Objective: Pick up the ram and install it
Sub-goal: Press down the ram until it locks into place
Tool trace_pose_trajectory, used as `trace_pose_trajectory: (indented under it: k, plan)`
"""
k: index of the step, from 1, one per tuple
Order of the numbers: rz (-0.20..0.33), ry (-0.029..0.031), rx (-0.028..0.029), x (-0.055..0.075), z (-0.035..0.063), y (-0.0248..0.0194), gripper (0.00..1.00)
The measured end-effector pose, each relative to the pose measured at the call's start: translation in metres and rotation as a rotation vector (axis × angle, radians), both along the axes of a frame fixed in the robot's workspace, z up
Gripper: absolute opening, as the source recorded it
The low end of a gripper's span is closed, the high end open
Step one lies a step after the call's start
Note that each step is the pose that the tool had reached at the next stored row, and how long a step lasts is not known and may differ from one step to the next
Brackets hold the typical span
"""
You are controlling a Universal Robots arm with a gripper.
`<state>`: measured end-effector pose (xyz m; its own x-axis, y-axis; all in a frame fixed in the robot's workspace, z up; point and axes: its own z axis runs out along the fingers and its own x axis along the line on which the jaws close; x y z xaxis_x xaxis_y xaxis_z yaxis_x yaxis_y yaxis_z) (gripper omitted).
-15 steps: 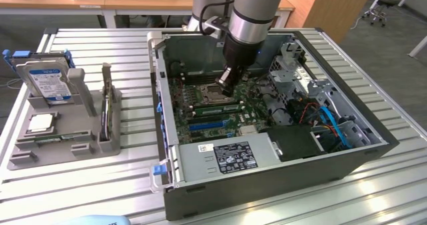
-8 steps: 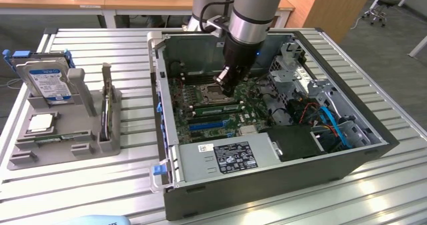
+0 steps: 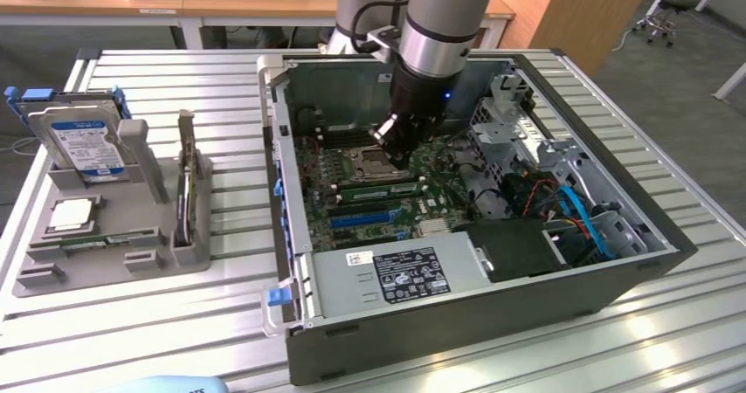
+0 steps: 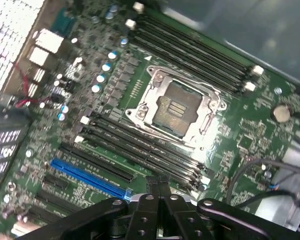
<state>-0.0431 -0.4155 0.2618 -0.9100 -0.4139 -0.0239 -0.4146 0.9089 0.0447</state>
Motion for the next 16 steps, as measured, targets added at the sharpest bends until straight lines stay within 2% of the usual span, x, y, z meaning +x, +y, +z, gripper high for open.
trace_pose_trajectory:
  k: [16]
  plan:
    - [-0.293,-0.0001,0.0001,0.0000,-0.0012,0.0000,0.10]
